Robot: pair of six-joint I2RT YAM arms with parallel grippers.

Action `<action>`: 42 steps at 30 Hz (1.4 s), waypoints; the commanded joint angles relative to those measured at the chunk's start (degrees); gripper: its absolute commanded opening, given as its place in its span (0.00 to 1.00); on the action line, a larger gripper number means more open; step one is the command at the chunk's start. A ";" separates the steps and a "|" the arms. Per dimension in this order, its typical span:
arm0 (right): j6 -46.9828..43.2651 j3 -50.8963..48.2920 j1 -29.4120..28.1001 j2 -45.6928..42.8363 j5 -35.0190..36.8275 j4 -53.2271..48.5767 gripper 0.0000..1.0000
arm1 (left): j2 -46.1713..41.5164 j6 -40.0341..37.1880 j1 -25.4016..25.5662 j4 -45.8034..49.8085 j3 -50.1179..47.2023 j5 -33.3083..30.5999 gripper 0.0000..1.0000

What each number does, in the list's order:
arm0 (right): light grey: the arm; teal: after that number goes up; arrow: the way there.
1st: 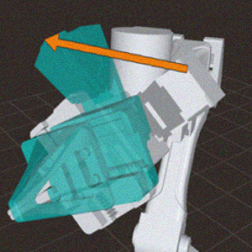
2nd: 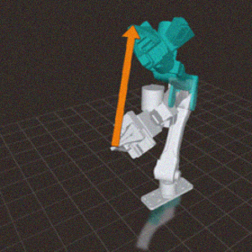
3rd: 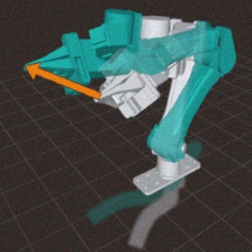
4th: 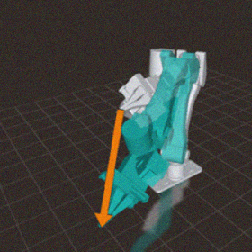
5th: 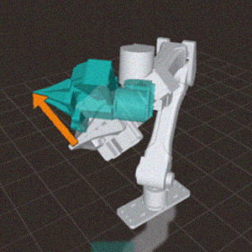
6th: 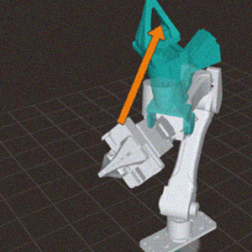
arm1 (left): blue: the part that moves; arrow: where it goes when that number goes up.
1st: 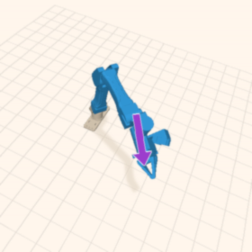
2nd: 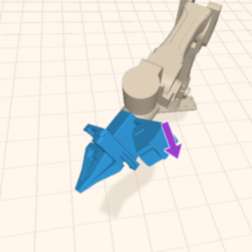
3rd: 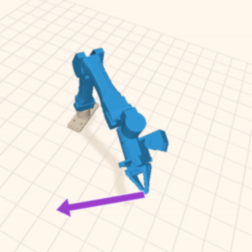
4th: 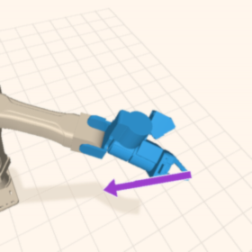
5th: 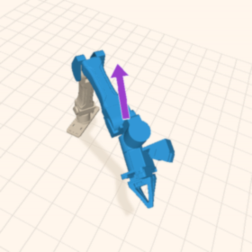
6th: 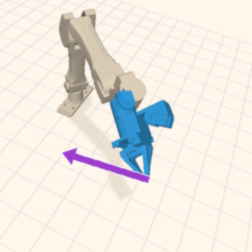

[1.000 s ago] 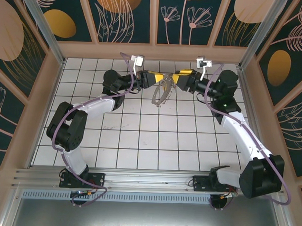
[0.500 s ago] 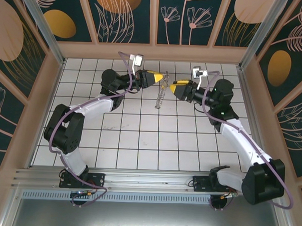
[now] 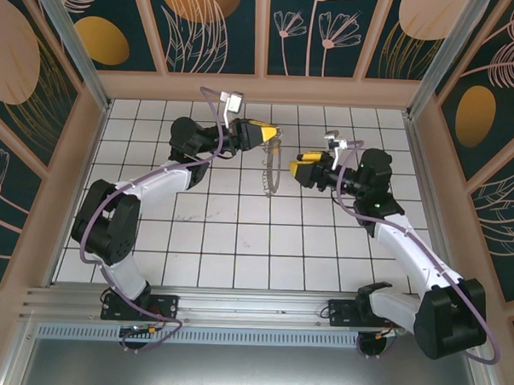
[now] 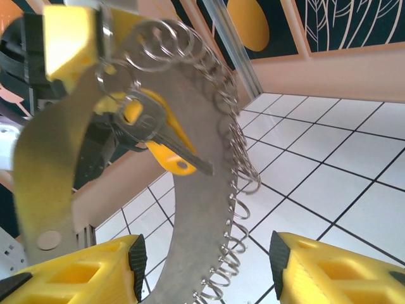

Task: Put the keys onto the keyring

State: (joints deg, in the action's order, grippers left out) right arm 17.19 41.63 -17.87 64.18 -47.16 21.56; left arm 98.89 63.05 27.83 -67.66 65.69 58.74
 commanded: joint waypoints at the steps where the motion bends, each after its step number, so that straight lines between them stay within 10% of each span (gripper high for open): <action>1: -2.20 2.56 -1.16 1.31 -0.53 1.11 0.56 | -2.21 -0.73 0.37 -1.95 1.72 0.67 0.00; 22: -2.94 9.79 -5.99 7.75 -0.03 3.07 0.55 | -2.46 -0.99 0.64 -1.67 1.81 1.29 0.00; 31: -4.43 10.58 -6.43 7.30 0.39 0.20 0.02 | -2.48 -1.17 0.60 -1.56 1.56 0.90 0.00; 42: -9.53 10.58 -6.30 2.86 5.72 -10.31 0.00 | -2.31 -1.61 0.62 -1.42 1.37 0.76 0.00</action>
State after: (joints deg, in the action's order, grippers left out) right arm 10.44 50.52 -24.21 69.17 -44.53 15.66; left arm 98.56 62.98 28.12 -66.57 65.69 59.40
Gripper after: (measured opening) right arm 0.046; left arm 0.049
